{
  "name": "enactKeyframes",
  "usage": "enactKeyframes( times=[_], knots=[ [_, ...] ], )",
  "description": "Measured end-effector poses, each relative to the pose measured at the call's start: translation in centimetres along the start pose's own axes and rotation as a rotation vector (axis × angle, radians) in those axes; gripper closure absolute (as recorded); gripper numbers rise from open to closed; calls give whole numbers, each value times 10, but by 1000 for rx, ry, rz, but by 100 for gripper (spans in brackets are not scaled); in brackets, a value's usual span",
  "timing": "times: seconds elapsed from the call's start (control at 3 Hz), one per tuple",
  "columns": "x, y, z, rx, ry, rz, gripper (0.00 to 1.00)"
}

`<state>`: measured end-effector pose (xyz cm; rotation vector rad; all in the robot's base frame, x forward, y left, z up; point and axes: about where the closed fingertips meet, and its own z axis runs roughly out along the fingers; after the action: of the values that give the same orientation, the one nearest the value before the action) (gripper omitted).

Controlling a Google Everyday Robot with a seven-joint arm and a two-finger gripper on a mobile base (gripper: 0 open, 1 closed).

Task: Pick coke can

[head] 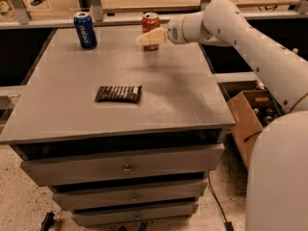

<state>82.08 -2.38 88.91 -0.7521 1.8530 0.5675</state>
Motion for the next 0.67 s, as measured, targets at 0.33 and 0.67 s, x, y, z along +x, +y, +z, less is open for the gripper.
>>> enactKeyframes(
  times=[0.33,0.67],
  knots=[
    [-2,-2,13,2,15,-11,0],
    [-3,-2,24,-2,25,-22,0]
  ],
)
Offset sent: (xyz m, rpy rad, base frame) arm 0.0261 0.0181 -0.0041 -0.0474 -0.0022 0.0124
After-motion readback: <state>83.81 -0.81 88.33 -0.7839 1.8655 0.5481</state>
